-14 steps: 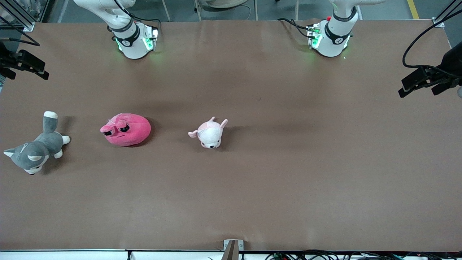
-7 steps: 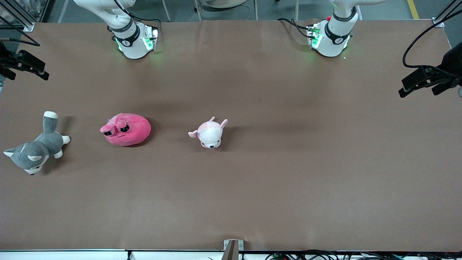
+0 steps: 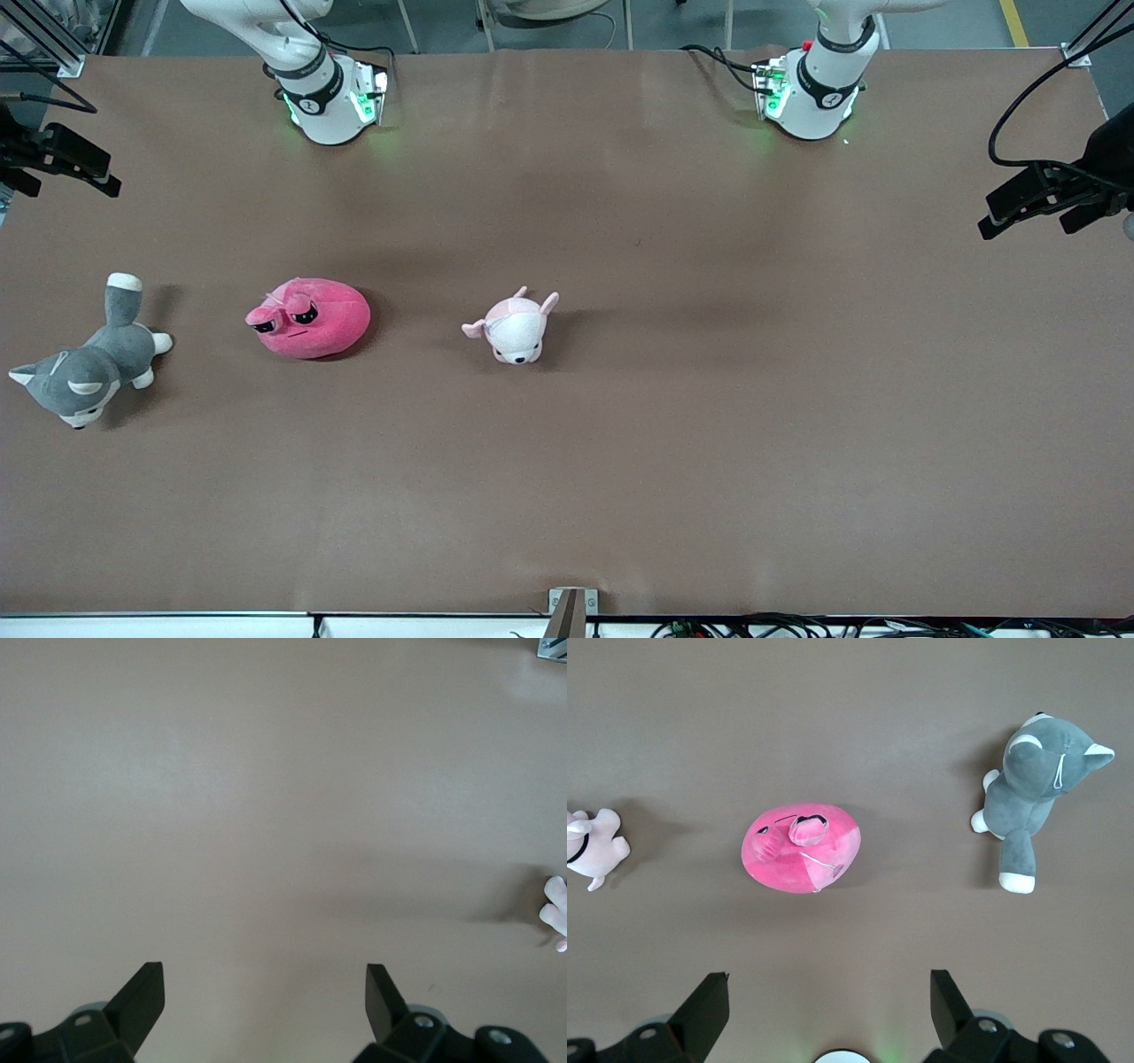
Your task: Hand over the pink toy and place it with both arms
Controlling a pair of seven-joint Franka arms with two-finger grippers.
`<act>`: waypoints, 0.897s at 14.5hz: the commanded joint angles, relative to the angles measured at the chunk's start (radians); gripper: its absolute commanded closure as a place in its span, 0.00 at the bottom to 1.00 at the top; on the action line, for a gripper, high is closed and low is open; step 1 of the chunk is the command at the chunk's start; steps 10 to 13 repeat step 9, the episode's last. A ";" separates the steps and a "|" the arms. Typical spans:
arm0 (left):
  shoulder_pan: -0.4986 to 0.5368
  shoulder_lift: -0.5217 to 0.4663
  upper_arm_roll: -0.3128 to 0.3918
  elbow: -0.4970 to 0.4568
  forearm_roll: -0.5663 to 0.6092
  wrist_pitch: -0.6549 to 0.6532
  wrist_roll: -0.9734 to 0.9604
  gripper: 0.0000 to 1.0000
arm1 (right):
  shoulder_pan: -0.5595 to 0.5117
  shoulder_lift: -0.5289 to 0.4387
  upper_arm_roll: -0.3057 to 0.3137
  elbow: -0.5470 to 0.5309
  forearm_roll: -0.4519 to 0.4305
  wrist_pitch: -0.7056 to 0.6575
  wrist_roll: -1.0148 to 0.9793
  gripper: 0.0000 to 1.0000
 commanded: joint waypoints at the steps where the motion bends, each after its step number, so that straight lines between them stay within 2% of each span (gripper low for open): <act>1: -0.007 -0.008 0.005 0.003 0.013 -0.006 0.005 0.00 | -0.008 -0.033 0.001 -0.038 0.020 0.017 -0.009 0.00; 13: -0.007 -0.008 0.003 0.003 0.013 -0.004 0.005 0.00 | -0.005 -0.033 0.001 -0.037 0.020 0.010 -0.009 0.00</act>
